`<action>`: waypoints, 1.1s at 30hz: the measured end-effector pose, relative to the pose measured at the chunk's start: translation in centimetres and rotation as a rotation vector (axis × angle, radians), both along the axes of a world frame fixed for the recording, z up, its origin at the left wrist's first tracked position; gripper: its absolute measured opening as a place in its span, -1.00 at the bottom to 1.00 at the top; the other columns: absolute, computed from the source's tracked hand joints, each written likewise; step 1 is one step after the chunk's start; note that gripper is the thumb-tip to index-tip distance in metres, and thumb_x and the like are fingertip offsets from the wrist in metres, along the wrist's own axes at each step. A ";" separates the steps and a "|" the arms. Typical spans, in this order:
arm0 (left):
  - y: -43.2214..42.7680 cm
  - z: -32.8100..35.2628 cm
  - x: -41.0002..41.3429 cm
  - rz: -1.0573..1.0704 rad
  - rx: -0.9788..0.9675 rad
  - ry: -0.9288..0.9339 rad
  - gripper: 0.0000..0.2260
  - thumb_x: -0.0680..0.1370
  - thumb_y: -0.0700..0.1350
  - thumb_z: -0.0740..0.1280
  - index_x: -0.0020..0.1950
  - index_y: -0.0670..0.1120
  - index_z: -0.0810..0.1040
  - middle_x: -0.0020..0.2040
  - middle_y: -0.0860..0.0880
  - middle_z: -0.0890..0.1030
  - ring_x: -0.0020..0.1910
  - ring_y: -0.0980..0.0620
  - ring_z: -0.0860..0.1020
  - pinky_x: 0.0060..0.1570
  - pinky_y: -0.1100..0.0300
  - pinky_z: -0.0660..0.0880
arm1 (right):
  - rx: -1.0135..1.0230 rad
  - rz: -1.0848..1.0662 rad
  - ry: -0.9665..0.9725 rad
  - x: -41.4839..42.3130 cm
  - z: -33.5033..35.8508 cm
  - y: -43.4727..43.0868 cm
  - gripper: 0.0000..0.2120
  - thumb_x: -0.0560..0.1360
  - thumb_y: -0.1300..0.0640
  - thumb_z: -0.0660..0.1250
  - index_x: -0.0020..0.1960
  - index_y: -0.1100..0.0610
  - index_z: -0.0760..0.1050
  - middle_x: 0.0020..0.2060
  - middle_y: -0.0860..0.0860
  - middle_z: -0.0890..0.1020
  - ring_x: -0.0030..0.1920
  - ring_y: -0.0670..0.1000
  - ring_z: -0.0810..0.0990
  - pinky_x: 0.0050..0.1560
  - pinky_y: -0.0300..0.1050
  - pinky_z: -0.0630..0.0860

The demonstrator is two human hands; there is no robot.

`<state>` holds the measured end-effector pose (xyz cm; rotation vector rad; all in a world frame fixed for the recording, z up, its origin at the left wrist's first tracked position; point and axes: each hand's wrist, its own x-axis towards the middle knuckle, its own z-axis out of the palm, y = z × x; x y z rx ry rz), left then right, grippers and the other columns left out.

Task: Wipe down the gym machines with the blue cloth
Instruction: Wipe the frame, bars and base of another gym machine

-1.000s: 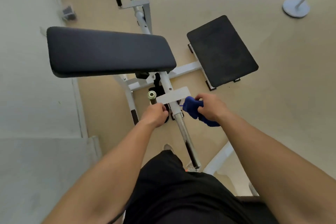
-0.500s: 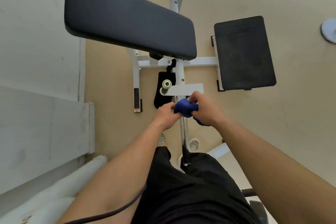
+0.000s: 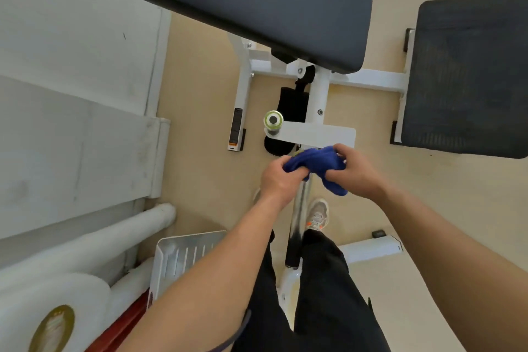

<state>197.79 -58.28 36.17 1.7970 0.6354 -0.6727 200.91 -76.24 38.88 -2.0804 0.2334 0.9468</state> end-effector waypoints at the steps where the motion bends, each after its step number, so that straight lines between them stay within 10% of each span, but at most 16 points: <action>1: -0.6 -1.0 0.4 0.041 0.024 0.000 -0.90 0.44 -0.05 0.44 -0.10 -0.04 0.61 -0.24 0.01 0.65 -0.21 -0.01 0.61 -0.24 0.14 0.53 | 0.009 -0.018 0.002 0.5 -1.3 -0.5 -0.74 0.40 0.23 0.38 -0.04 -0.06 0.43 -0.22 -0.04 0.57 -0.26 -0.01 0.54 -0.32 -0.23 0.42; 8: -5.1 -7.8 3.4 0.173 0.352 -0.220 -0.83 0.48 0.12 0.39 -0.17 0.09 0.46 -0.32 0.12 0.57 -0.36 0.17 0.52 -0.38 0.28 0.39 | -0.024 -0.281 -0.286 3.8 -9.5 -1.9 -0.38 0.50 0.27 0.36 0.47 -0.06 0.26 0.07 -0.12 0.56 -0.01 -0.10 0.58 -0.07 -0.17 0.52; 12: -6.6 -10.9 3.9 0.093 0.433 -0.516 -0.61 0.52 -0.11 0.37 0.31 0.06 0.35 0.12 0.07 0.51 -0.02 0.14 0.54 -0.02 0.38 0.48 | -0.315 0.005 -0.558 4.1 -13.7 -2.8 -0.42 0.51 0.28 0.33 0.48 -0.02 0.32 0.29 0.08 0.46 0.19 0.13 0.49 0.04 0.02 0.50; 15: -7.4 -13.6 3.5 -0.323 0.679 -0.741 -0.52 0.50 -0.18 0.34 0.43 -0.13 0.42 0.39 -0.17 0.42 0.36 -0.12 0.41 0.35 0.08 0.36 | -0.548 0.281 -0.725 3.3 -16.2 -4.2 -0.50 0.53 0.21 0.23 0.48 0.06 0.41 0.44 0.18 0.39 0.31 0.32 0.41 0.20 0.19 0.46; 20: -7.6 -16.6 4.0 -0.752 0.843 -0.717 -0.51 0.67 -0.01 0.06 0.57 -0.15 0.20 0.58 -0.17 0.15 0.58 -0.14 0.07 0.52 -0.12 0.09 | -0.552 0.468 -0.790 1.4 -19.3 -5.5 -0.46 0.68 -0.02 0.00 0.58 0.22 0.17 0.57 0.14 0.22 0.56 0.19 0.17 0.51 0.17 0.19; 33: -5.8 -16.6 3.8 -0.747 0.987 -0.694 -0.51 0.67 -0.11 0.12 0.56 -0.25 0.16 0.57 -0.23 0.15 0.57 -0.17 0.10 0.54 -0.03 0.03 | -0.559 0.693 -0.876 3.7 -19.8 -4.2 -0.42 0.69 -0.07 -0.05 0.62 0.19 0.04 0.60 0.14 0.10 0.60 0.15 0.04 0.57 0.21 -0.05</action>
